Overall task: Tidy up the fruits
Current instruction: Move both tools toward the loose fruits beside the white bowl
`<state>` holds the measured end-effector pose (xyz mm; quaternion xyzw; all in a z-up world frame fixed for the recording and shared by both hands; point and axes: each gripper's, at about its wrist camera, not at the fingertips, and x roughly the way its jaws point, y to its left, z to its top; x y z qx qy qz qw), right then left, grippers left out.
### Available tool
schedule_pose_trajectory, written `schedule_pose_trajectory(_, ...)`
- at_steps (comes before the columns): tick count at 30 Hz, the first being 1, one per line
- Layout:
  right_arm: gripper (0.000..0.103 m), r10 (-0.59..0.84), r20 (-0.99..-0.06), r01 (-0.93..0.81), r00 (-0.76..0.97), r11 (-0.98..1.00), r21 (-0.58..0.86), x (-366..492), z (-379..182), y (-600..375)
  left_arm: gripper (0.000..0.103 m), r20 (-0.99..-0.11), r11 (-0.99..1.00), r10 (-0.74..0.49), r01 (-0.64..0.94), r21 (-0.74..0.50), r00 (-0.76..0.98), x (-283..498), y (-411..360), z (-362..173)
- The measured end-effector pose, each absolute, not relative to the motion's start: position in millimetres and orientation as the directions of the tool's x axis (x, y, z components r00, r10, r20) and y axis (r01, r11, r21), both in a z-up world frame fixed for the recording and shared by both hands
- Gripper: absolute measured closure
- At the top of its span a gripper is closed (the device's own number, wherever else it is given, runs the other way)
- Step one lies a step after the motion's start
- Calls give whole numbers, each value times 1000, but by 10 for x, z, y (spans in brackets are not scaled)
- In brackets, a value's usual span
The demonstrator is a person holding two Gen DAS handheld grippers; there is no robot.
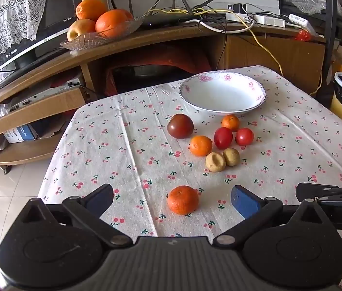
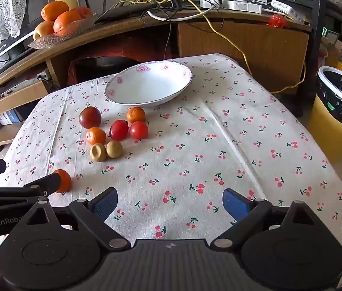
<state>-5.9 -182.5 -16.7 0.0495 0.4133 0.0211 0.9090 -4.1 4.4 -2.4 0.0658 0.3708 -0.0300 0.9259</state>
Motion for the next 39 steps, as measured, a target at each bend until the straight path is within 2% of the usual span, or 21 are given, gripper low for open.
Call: schedule_pose_trajectory(39,15,65,-758,-16,648,997,72,-19,-234,-1801,0,-710,986,-7,125,114,704,3,-6,-93)
